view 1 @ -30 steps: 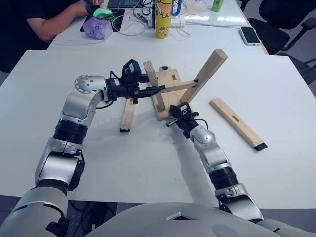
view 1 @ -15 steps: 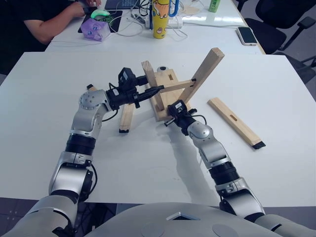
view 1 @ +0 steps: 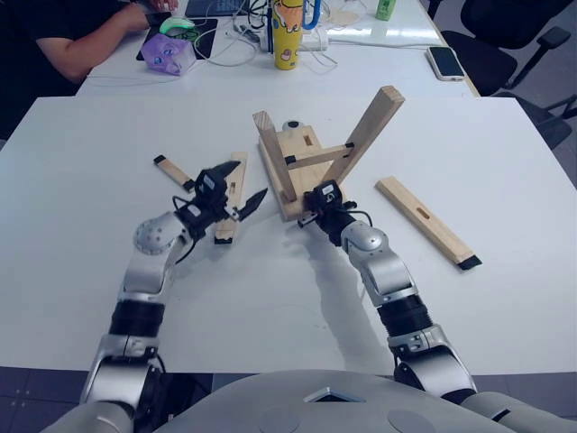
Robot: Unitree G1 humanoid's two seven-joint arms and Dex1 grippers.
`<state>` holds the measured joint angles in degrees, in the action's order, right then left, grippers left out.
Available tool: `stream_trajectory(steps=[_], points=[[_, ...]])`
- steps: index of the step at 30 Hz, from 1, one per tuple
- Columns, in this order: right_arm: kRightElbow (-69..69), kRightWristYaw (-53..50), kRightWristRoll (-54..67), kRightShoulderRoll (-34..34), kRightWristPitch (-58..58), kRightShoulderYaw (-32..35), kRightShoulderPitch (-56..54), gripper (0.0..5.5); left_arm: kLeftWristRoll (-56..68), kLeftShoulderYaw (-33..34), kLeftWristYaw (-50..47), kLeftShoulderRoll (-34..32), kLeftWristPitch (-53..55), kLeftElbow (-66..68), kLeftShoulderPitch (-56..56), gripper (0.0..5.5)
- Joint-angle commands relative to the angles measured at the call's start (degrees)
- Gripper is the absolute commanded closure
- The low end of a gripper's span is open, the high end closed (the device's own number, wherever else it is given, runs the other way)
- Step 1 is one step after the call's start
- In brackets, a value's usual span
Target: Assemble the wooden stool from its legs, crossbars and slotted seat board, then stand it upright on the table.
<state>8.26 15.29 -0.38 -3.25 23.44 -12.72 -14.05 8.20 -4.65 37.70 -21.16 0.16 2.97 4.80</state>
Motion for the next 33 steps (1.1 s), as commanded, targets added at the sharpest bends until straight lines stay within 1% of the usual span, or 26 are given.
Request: stream_trajectory(steps=[1,4,7,10,13,15,17,25,29,33], points=[[2.9,2.0,0.5,1.26,5.88,-3.23,4.11,5.5,-1.57,-0.76,-5.83,2.74,4.78,-4.4,-3.53,0.77],[-0.4,1.44,0.56,1.22,4.11,-3.1,3.81,5.5,-1.56,-0.25,-11.53,6.16,8.94,-6.91,-4.25,0.77],[-8.8,2.5,1.5,-2.03,3.04,-0.93,6.41,5.5,-1.79,-2.16,-14.08,8.32,12.1,-10.42,-5.96,0.77],[-19.09,4.51,3.15,-6.55,2.98,2.98,11.32,5.5,-2.21,-2.63,-16.32,9.61,12.94,-13.06,-7.98,0.77],[-24.04,5.53,4.05,-10.01,0.66,7.11,14.23,5.5,-2.86,-2.12,-19.11,10.67,12.06,-14.96,-9.85,0.77],[-22.89,4.12,2.2,-12.19,-0.63,8.9,14.95,5.5,-3.59,-2.03,-20.96,11.24,11.63,-15.69,-10.38,0.77],[-18.02,2.5,0.65,-13.19,-1.27,9.74,13.46,5.5,-4.47,-1.95,-22.86,11.99,11.49,-15.97,-10.34,0.77],[0.14,-0.63,-3.72,-10.72,-5.32,6.34,4.78,5.5,-8.02,-4.85,-24.31,12.13,13.85,-14.45,-7.35,0.77],[5.12,0.51,-3.83,-9.83,-8.45,5.23,2.79,5.5,-8.2,-4.99,-24.36,12.37,14.25,-14.16,-6.59,0.77],[6.12,2.83,-3.36,-10.16,-11.08,4.27,2.99,5.5,-8.08,-3.75,-24.73,12.16,14.1,-13.39,-6.07,0.77]])
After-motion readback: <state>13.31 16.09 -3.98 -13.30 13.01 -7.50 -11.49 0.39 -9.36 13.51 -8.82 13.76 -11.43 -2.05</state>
